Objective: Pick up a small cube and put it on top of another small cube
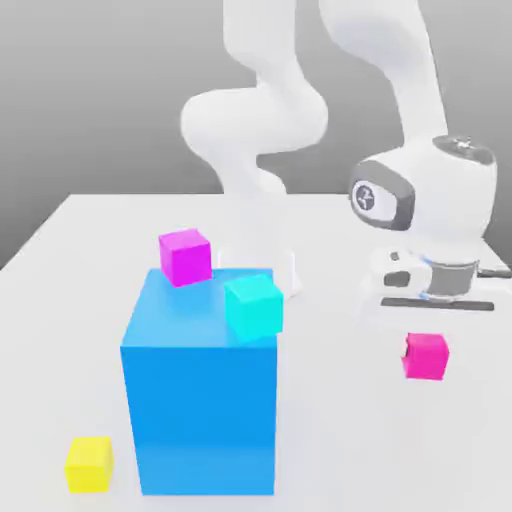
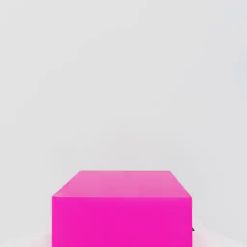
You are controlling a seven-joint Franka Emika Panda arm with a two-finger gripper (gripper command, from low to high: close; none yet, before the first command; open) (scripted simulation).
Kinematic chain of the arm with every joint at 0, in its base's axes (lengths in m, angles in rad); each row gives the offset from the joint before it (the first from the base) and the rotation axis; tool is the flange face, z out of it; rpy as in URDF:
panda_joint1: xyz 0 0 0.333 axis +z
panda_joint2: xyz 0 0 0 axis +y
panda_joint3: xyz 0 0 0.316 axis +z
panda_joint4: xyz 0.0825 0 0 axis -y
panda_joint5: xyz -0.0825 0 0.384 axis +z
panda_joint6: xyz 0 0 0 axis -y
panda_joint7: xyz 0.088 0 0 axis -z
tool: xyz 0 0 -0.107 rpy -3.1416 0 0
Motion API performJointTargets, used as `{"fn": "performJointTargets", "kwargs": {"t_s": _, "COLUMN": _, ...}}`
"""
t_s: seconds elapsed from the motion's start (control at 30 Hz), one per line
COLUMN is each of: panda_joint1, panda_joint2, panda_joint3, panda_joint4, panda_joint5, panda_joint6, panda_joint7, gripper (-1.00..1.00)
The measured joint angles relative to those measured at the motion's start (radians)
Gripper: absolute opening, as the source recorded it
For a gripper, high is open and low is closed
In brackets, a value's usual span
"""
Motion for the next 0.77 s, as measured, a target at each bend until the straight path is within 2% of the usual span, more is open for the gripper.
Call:
{"fn": "performJointTargets", "kwargs": {"t_s": 0.2, "panda_joint1": -0.097, "panda_joint2": -0.137, "panda_joint3": -0.093, "panda_joint4": 0.125, "panda_joint5": 0.043, "panda_joint6": -0.260, "panda_joint7": -0.198, "gripper": -1.00}}
{"fn": "performJointTargets", "kwargs": {"t_s": 0.5, "panda_joint1": -0.228, "panda_joint2": -0.338, "panda_joint3": -0.266, "panda_joint4": 0.315, "panda_joint5": 0.018, "panda_joint6": -0.653, "panda_joint7": -0.429, "gripper": -1.00}}
{"fn": "performJointTargets", "kwargs": {"t_s": 0.57, "panda_joint1": -0.243, "panda_joint2": -0.343, "panda_joint3": -0.284, "panda_joint4": 0.308, "panda_joint5": 0.013, "panda_joint6": -0.651, "panda_joint7": -0.452, "gripper": -1.00}}
{"fn": "performJointTargets", "kwargs": {"t_s": 0.63, "panda_joint1": -0.248, "panda_joint2": -0.320, "panda_joint3": -0.287, "panda_joint4": 0.265, "panda_joint5": 0.012, "panda_joint6": -0.586, "panda_joint7": -0.458, "gripper": -1.00}}
{"fn": "performJointTargets", "kwargs": {"t_s": 0.67, "panda_joint1": -0.250, "panda_joint2": -0.308, "panda_joint3": -0.287, "panda_joint4": 0.244, "panda_joint5": 0.013, "panda_joint6": -0.552, "panda_joint7": -0.460, "gripper": 1.00}}
{"fn": "performJointTargets", "kwargs": {"t_s": 0.77, "panda_joint1": -0.250, "panda_joint2": -0.308, "panda_joint3": -0.287, "panda_joint4": 0.244, "panda_joint5": 0.013, "panda_joint6": -0.552, "panda_joint7": -0.460, "gripper": 1.00}}
